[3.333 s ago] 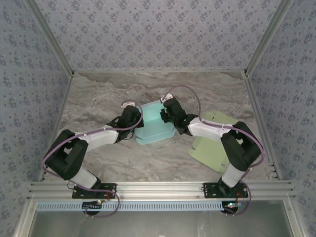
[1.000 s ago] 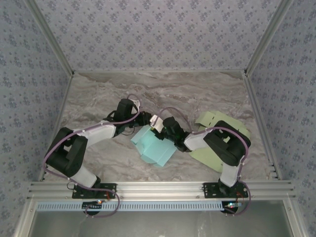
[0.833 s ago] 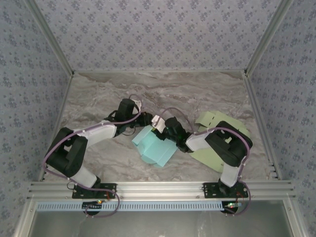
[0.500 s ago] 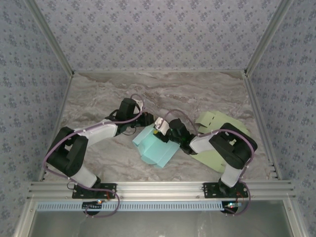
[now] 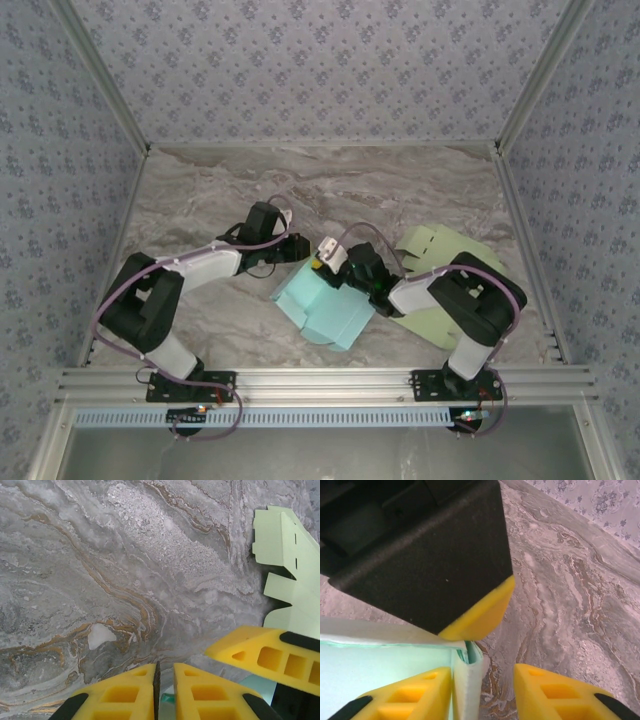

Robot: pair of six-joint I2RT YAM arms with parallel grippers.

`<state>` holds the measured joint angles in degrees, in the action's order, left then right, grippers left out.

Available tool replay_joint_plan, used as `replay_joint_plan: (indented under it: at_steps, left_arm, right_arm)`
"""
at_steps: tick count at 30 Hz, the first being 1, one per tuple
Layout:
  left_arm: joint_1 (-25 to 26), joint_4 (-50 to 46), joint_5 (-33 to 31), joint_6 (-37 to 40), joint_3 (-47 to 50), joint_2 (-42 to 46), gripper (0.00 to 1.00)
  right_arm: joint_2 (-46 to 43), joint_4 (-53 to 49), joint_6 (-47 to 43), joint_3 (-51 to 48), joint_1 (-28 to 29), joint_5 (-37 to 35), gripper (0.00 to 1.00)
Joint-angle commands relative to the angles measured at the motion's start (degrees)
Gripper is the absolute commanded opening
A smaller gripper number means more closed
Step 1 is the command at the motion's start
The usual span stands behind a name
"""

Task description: Fold the paper box

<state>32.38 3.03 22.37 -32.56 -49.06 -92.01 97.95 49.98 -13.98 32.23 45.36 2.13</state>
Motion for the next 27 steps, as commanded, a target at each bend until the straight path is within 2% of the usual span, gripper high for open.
replay_joint_plan:
  at_steps: [1,4,11,17,27]
  left_arm:
    - [1.04,-3.66,0.48,0.92,-0.86,-0.94,0.16]
    - [1.34,-3.52,0.39,0.92,-0.78,-0.72,0.16]
    - [2.12,-3.57,1.31,-0.04,-1.84,-0.58,0.16]
    - [2.38,-4.27,2.60,-0.83,-3.15,1.08,0.16]
    - [3.33,0.73,5.74,-4.44,-0.87,-1.51,0.16]
  right_arm:
    - [2.43,1.70,0.56,2.97,0.08,-3.36,0.32]
    - [3.68,1.19,-0.66,3.61,0.24,-3.64,0.25]
    - [5.30,3.28,-4.17,4.03,1.46,-8.45,0.17]
    - [7.08,6.45,-8.76,6.00,4.20,-22.11,0.16]
    - [8.08,9.96,-5.80,7.23,4.51,-26.65,0.16]
